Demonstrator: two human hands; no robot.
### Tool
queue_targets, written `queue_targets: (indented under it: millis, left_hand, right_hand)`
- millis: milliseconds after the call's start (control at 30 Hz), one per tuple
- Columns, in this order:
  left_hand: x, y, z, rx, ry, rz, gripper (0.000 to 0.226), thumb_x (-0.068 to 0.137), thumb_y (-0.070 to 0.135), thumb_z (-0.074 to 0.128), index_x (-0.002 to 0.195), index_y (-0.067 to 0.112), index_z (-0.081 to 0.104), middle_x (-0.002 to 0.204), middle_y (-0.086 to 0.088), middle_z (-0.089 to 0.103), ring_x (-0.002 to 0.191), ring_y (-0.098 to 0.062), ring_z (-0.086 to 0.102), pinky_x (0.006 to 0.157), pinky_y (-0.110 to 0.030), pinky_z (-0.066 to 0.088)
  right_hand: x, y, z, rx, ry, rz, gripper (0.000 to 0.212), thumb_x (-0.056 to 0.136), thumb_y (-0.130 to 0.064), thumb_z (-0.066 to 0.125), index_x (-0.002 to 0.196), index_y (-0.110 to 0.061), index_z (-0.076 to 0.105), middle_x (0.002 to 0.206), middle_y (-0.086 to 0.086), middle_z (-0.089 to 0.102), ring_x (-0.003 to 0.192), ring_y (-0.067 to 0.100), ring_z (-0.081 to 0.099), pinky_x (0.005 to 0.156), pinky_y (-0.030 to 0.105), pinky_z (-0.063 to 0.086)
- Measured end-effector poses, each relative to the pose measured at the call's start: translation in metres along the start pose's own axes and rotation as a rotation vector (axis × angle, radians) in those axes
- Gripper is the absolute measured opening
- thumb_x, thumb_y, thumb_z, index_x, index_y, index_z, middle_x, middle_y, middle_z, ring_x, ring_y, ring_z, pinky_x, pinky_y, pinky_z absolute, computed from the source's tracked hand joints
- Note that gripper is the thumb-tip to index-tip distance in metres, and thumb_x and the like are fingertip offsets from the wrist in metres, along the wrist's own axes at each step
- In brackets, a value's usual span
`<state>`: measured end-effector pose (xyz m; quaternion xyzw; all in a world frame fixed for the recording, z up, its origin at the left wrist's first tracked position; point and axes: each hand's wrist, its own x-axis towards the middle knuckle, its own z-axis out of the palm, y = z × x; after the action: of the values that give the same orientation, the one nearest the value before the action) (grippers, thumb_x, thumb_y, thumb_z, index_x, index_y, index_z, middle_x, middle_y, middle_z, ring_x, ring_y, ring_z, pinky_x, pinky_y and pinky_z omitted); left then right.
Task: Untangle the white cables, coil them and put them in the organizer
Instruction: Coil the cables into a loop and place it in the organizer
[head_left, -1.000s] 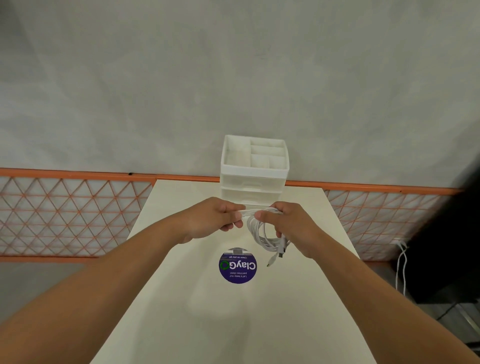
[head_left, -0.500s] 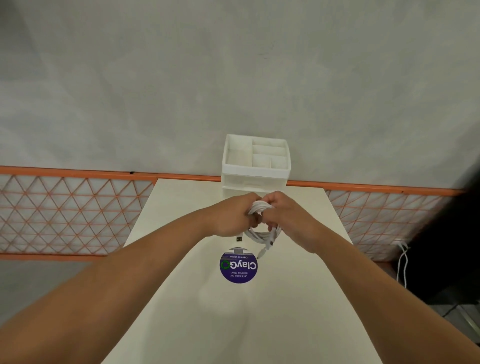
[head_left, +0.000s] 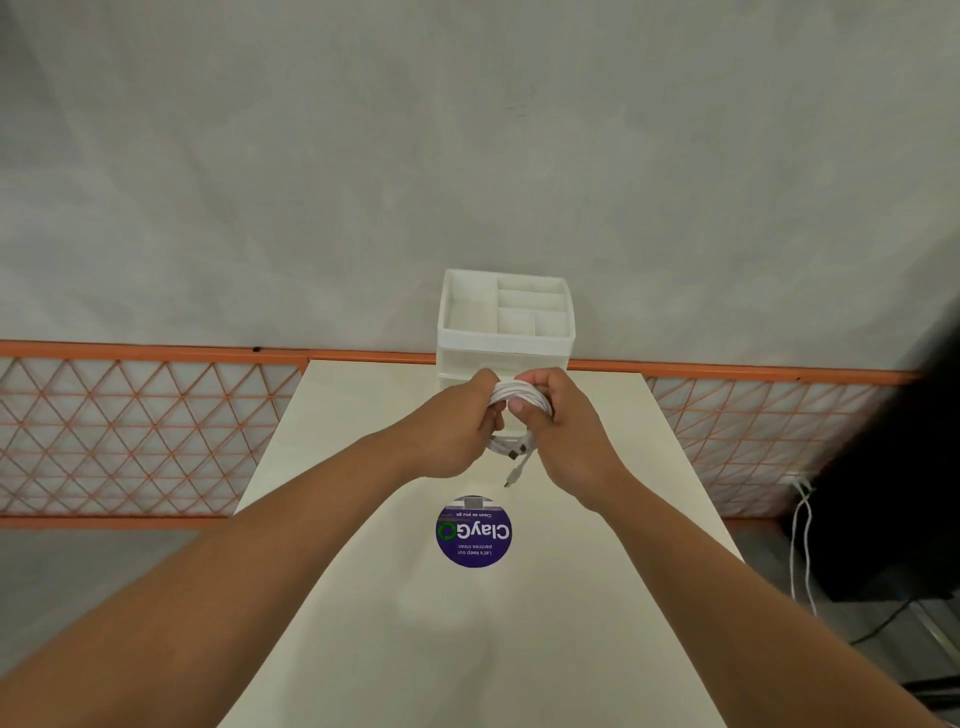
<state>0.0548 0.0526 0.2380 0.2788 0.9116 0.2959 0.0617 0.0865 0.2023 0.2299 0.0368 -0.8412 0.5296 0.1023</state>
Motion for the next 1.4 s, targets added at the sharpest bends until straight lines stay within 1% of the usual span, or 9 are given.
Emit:
queue_targets:
  millis: [167, 300, 533, 633, 767, 867, 1067, 1200, 1400]
  left_hand:
    - [-0.002, -0.005, -0.001, 0.019, 0.073, -0.014, 0.010, 0.104, 0.014, 0.034, 0.111, 0.013, 0.041, 0.098, -0.009, 0.065, 0.067, -0.012, 0.057, 0.058, -0.027, 0.047]
    - [-0.004, -0.004, -0.001, 0.006, 0.153, 0.014, 0.007, 0.104, 0.015, 0.035, 0.107, 0.017, 0.041, 0.089, -0.002, 0.063, 0.068, -0.010, 0.057, 0.053, -0.016, 0.042]
    - [-0.011, 0.002, 0.001, 0.078, 0.163, 0.026, 0.015, 0.099, 0.014, 0.043, 0.104, 0.022, 0.032, 0.089, -0.009, 0.060, 0.078, -0.025, 0.060, 0.068, -0.035, 0.051]
    - [-0.011, 0.000, 0.002, 0.114, 0.168, 0.009, 0.018, 0.098, 0.013, 0.045, 0.104, 0.023, 0.031, 0.090, -0.009, 0.061, 0.078, -0.025, 0.061, 0.068, -0.037, 0.052]
    - [-0.011, -0.006, 0.003, 0.143, 0.165, 0.013, 0.008, 0.102, 0.019, 0.038, 0.104, 0.024, 0.031, 0.085, -0.008, 0.064, 0.070, -0.024, 0.061, 0.063, -0.040, 0.051]
    - [-0.012, -0.014, 0.000, 0.157, 0.172, -0.002, 0.012, 0.104, 0.030, 0.034, 0.109, 0.020, 0.034, 0.082, -0.009, 0.065, 0.067, -0.025, 0.063, 0.063, -0.044, 0.053]
    - [-0.015, -0.015, 0.002, 0.135, 0.146, -0.065, 0.026, 0.104, 0.037, 0.031, 0.117, 0.016, 0.041, 0.080, -0.006, 0.066, 0.065, -0.020, 0.067, 0.064, -0.040, 0.058]
    - [-0.013, -0.010, 0.004, 0.199, 0.138, -0.107, 0.022, 0.105, 0.035, 0.029, 0.113, 0.017, 0.037, 0.081, -0.007, 0.063, 0.066, -0.023, 0.064, 0.065, -0.044, 0.057]
    - [-0.009, -0.005, 0.006, 0.204, 0.013, -0.118, 0.014, 0.099, 0.017, 0.048, 0.101, 0.018, 0.034, 0.082, -0.009, 0.060, 0.066, -0.021, 0.061, 0.064, -0.039, 0.056]
  right_hand:
    - [0.003, -0.001, -0.002, -0.363, 0.017, -0.198, 0.019, 0.099, -0.012, 0.045, 0.116, -0.010, 0.054, 0.103, -0.002, 0.050, 0.086, 0.009, 0.048, 0.069, -0.003, 0.033]
    - [0.005, -0.007, -0.005, -0.468, -0.063, -0.132, 0.018, 0.101, -0.019, 0.041, 0.113, -0.010, 0.052, 0.095, 0.001, 0.054, 0.079, 0.016, 0.052, 0.061, 0.010, 0.038]
    - [0.001, -0.014, -0.007, -0.177, -0.200, 0.052, 0.013, 0.098, -0.022, 0.049, 0.103, -0.011, 0.053, 0.072, -0.003, 0.066, 0.076, 0.019, 0.068, 0.081, 0.039, 0.058]
    - [0.001, -0.015, -0.007, -0.083, -0.200, 0.057, 0.011, 0.095, -0.021, 0.055, 0.098, -0.011, 0.057, 0.070, 0.000, 0.069, 0.072, 0.017, 0.068, 0.080, 0.037, 0.058]
    - [-0.001, -0.016, -0.011, 0.105, -0.260, 0.086, 0.005, 0.090, -0.017, 0.064, 0.088, -0.015, 0.060, 0.065, 0.001, 0.067, 0.058, 0.005, 0.066, 0.061, 0.019, 0.055]
    - [-0.002, -0.014, -0.013, 0.176, -0.300, 0.101, 0.004, 0.087, -0.014, 0.068, 0.088, -0.013, 0.064, 0.065, 0.000, 0.069, 0.061, 0.008, 0.067, 0.065, 0.020, 0.056]
    - [0.003, 0.002, -0.013, -0.054, -0.185, 0.082, 0.011, 0.082, -0.019, 0.073, 0.087, -0.011, 0.066, 0.076, 0.010, 0.072, 0.069, 0.020, 0.062, 0.079, 0.043, 0.056]
    - [0.004, 0.004, -0.012, -0.221, -0.123, 0.073, 0.017, 0.084, -0.031, 0.070, 0.092, -0.018, 0.063, 0.080, -0.003, 0.069, 0.068, 0.011, 0.060, 0.064, 0.022, 0.046]
    - [0.003, -0.003, -0.017, -0.213, -0.302, 0.021, 0.028, 0.095, -0.033, 0.054, 0.121, -0.023, 0.050, 0.098, -0.004, 0.065, 0.087, 0.014, 0.066, 0.075, 0.024, 0.049]
